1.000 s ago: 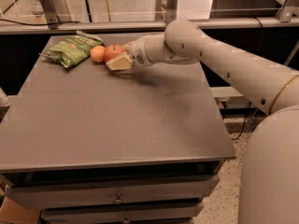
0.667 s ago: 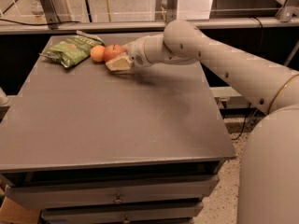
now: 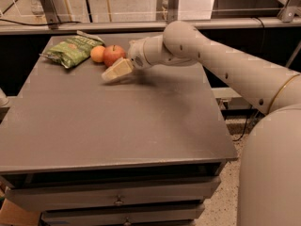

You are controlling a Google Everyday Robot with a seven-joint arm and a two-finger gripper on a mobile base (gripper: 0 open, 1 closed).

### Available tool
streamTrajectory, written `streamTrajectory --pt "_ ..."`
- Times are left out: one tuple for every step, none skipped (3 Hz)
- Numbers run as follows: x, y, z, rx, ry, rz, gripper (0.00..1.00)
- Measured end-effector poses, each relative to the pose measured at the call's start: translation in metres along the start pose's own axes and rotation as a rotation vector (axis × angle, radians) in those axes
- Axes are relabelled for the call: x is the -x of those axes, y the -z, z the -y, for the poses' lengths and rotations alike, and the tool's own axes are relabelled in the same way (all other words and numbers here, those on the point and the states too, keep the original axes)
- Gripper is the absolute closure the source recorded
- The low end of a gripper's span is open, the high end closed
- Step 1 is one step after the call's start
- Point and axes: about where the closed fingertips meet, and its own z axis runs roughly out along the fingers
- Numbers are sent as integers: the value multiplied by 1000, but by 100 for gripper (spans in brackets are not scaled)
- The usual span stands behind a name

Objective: Move apple near orange

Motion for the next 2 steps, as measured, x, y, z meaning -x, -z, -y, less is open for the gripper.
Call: streamTrajectory --pt "1 16 -3 -1 16 19 0" --pt "3 59 -5 -40 33 41 0"
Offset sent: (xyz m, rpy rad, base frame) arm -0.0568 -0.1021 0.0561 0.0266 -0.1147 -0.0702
